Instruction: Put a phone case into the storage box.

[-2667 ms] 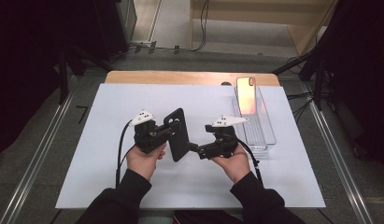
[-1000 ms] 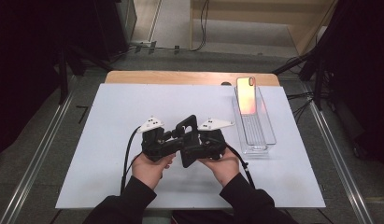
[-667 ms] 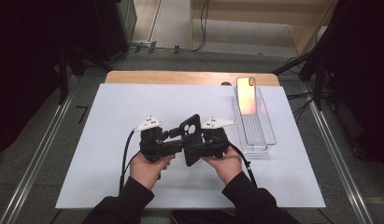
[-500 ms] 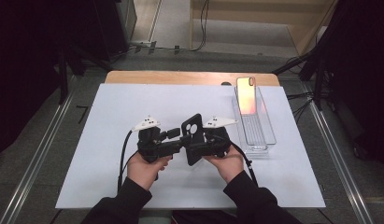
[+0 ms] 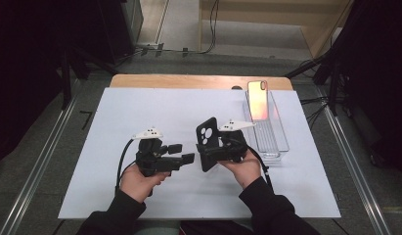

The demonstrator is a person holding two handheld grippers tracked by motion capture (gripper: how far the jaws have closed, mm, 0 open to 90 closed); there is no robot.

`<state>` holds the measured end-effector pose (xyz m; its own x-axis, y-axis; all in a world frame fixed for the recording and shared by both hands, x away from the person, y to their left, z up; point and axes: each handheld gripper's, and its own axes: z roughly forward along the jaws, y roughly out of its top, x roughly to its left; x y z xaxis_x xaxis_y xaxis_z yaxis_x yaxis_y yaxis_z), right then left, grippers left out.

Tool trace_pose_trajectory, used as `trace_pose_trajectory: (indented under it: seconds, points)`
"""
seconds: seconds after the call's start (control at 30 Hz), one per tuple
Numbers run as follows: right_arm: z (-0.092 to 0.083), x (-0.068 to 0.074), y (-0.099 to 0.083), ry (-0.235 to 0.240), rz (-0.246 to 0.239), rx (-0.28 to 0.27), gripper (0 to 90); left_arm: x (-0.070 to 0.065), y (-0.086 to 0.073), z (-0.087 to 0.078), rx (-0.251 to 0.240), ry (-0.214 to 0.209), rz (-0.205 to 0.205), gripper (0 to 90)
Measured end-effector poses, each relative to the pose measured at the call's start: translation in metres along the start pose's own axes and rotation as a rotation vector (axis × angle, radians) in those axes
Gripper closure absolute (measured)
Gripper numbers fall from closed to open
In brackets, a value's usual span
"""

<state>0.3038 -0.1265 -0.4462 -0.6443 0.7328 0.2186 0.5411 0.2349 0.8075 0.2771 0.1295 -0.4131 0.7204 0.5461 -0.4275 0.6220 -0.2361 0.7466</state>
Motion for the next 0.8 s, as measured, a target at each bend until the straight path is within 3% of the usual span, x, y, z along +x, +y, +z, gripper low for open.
trace_pose_trajectory:
  seconds: [0.37,0.53,0.8]
  points:
    - [-0.007,-0.004,0.0,0.018,0.001,0.004,11.7,0.016,-0.013,-0.004,0.115,0.02,0.1,28.8]
    - [-0.01,-0.005,-0.001,0.024,-0.002,0.004,11.7,0.021,-0.02,-0.005,0.157,0.046,0.163,28.8]
    - [-0.02,-0.007,0.002,0.034,-0.008,-0.001,11.7,0.034,-0.033,-0.01,0.208,0.039,0.176,28.9]
